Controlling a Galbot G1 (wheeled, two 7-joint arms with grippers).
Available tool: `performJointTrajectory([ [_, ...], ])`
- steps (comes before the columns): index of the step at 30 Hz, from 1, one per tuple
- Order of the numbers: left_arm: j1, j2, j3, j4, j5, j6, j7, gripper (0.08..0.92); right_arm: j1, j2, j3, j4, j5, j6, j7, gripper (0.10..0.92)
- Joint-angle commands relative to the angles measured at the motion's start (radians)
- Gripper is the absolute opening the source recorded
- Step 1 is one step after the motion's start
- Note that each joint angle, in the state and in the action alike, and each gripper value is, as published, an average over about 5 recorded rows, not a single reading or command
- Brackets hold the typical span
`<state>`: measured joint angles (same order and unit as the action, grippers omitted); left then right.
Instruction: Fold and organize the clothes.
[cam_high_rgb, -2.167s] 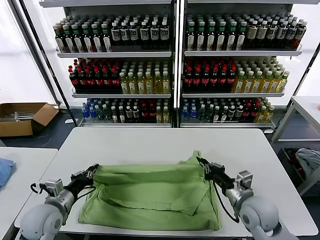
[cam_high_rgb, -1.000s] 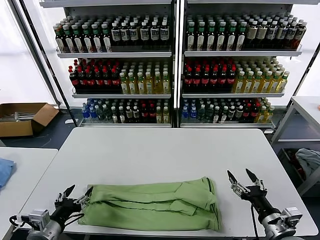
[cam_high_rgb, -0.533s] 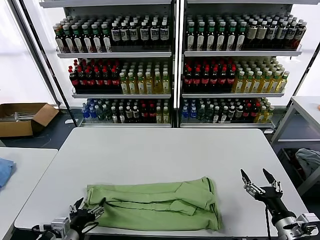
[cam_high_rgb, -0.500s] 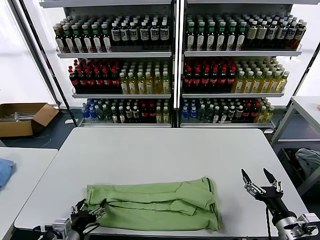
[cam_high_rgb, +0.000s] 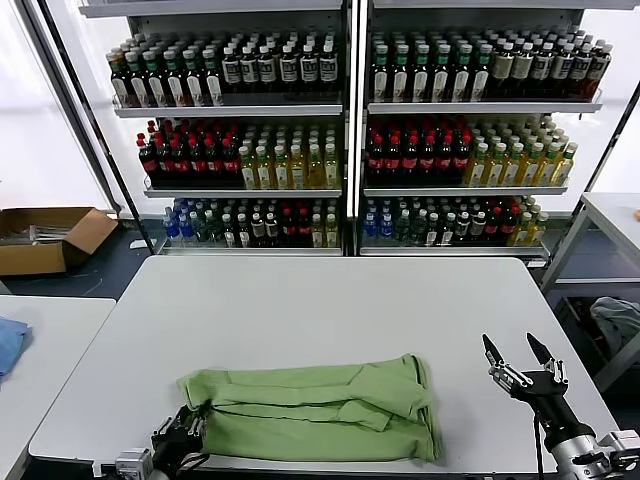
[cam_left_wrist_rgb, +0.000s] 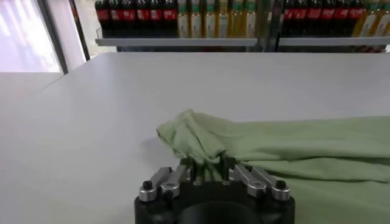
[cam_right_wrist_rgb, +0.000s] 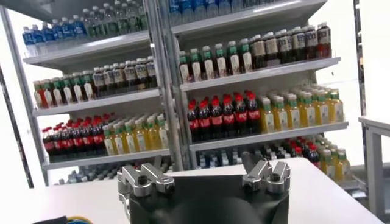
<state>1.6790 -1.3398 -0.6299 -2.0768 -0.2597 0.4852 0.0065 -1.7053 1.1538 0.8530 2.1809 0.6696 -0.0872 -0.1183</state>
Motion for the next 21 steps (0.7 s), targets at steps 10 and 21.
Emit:
performJointTrajectory([
  [10, -0.081, 0.223, -0.332, 0.012, -0.099, -0.009, 0.051, 0.105, 0.001, 0.007, -0.01, 0.034, 0.003, 0.003, 0.001, 0.823],
  [21, -0.195, 0.528, -0.545, 0.32, -0.214, -0.074, 0.103, 0.105, 0.01, 0.007, -0.03, 0.039, -0.004, 0.004, 0.002, 0.823],
])
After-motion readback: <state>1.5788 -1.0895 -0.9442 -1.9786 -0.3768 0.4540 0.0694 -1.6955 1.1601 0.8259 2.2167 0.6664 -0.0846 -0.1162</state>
